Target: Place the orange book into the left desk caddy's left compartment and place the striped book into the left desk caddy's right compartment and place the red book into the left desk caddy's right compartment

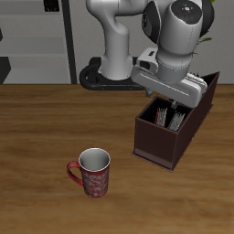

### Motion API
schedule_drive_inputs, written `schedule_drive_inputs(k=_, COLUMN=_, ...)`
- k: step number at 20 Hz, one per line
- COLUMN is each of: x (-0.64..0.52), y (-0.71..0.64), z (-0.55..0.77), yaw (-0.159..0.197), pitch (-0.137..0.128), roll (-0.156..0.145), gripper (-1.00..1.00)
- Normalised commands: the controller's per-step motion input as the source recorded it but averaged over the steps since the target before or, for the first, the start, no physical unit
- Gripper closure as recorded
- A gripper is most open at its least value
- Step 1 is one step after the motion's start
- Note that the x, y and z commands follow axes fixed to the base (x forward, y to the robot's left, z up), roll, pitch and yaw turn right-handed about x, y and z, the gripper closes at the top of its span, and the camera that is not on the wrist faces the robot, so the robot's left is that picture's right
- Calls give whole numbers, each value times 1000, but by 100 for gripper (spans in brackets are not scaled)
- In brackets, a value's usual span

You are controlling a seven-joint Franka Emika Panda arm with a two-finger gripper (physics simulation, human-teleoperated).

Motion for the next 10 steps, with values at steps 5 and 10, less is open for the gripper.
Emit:
schedule_drive_inputs(k=5, x=-96, y=-114, z=125, yaw=3, pitch=-25, roll=-1, gripper=-100)
schedule_drive_inputs(k=10, x=-129, y=-65, z=210, yaw=-4, pitch=-31, roll=8, gripper=-100)
